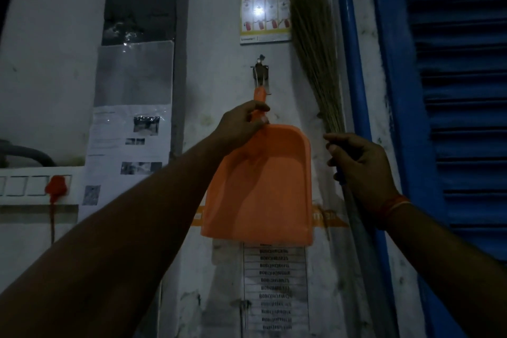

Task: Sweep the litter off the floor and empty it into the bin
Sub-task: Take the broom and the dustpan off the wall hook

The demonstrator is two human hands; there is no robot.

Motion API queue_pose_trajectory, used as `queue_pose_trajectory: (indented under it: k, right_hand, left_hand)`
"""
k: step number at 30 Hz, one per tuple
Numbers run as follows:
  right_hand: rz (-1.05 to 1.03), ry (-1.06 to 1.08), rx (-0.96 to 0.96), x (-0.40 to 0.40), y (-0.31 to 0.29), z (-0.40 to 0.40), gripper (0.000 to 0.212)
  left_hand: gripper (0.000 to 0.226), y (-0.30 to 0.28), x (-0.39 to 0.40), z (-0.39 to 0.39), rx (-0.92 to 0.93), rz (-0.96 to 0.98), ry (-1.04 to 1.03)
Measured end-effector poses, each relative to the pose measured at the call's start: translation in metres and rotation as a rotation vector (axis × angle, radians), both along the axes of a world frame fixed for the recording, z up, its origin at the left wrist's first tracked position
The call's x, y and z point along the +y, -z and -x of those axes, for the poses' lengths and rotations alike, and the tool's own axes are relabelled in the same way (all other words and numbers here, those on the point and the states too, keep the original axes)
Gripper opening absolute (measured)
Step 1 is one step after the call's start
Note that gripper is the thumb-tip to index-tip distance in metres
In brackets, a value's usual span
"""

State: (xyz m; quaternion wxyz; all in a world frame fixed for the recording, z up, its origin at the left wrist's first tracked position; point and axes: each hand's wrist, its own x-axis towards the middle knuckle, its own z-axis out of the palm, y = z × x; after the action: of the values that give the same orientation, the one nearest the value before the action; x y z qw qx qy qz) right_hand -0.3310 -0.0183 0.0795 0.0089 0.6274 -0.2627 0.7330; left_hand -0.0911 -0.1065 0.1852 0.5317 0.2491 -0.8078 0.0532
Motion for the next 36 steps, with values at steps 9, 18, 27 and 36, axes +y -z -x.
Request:
queue_pose_trajectory:
  k: [9,18,27,36]
  right_hand:
    - [0.047,0.023,-0.022,-0.025,-0.013,0.012,0.021]
    - [0.056,0.003,0.016,-0.034,-0.029,0.033,0.021]
    - [0.046,-0.091,0.036,-0.031,-0.014,0.039,0.023]
    - [0.053,-0.18,-0.011,-0.006,0.026,0.024,0.023]
  left_hand:
    - [0.032,-0.023,-0.018,0.008,0.048,-0.028,0.166]
    - [0.04,-0.087,0.0,0.014,0.11,0.045,0.155]
    - [0.038,-0.071,0.021,0.021,0.105,0.045,0.093]
    - [0.036,0.008,0.044,-0.021,0.327,-0.001,-0.007]
